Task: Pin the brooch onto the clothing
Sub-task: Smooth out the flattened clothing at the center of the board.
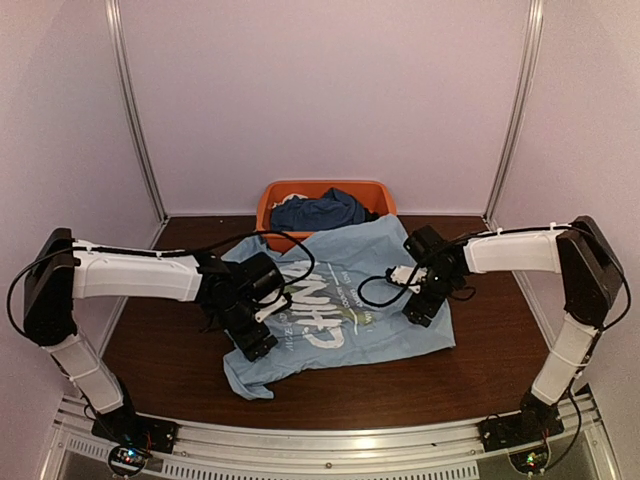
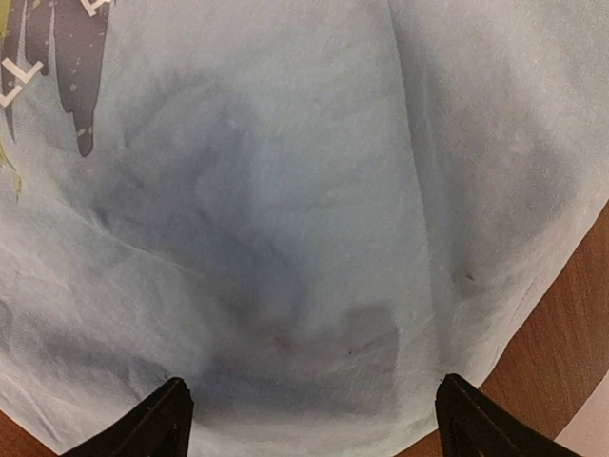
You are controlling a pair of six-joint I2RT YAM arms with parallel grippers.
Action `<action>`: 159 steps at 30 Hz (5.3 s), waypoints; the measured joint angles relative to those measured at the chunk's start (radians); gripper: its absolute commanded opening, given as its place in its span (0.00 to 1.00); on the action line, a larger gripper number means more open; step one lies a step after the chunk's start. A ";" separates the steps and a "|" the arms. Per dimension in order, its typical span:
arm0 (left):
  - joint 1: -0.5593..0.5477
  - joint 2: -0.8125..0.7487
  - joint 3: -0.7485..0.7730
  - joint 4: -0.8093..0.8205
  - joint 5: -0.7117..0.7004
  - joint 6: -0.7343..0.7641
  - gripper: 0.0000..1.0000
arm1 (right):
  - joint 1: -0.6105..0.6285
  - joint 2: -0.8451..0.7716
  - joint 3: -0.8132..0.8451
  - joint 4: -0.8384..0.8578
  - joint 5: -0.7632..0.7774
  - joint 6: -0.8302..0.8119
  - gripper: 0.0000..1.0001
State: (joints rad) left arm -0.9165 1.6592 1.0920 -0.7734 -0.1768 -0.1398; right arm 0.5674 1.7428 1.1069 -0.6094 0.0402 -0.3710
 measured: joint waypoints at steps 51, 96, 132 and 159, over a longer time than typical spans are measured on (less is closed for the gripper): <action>0.036 -0.007 0.164 -0.132 -0.141 -0.154 0.98 | -0.046 -0.046 0.005 0.004 -0.018 0.071 0.80; 0.036 0.174 0.088 -0.006 -0.063 -0.011 0.43 | -0.049 0.108 0.053 0.024 -0.155 0.133 0.64; 0.037 0.164 0.070 0.000 -0.078 -0.012 0.41 | -0.105 0.094 0.018 0.073 -0.224 0.268 0.07; 0.047 0.068 0.062 0.019 -0.165 -0.019 0.00 | -0.129 -0.160 -0.066 -0.005 -0.162 0.297 0.00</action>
State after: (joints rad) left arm -0.8692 1.7271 1.1538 -0.7547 -0.3416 -0.1589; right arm 0.4381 1.5826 1.0405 -0.6144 -0.1219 -0.0738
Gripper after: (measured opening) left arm 0.013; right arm 0.036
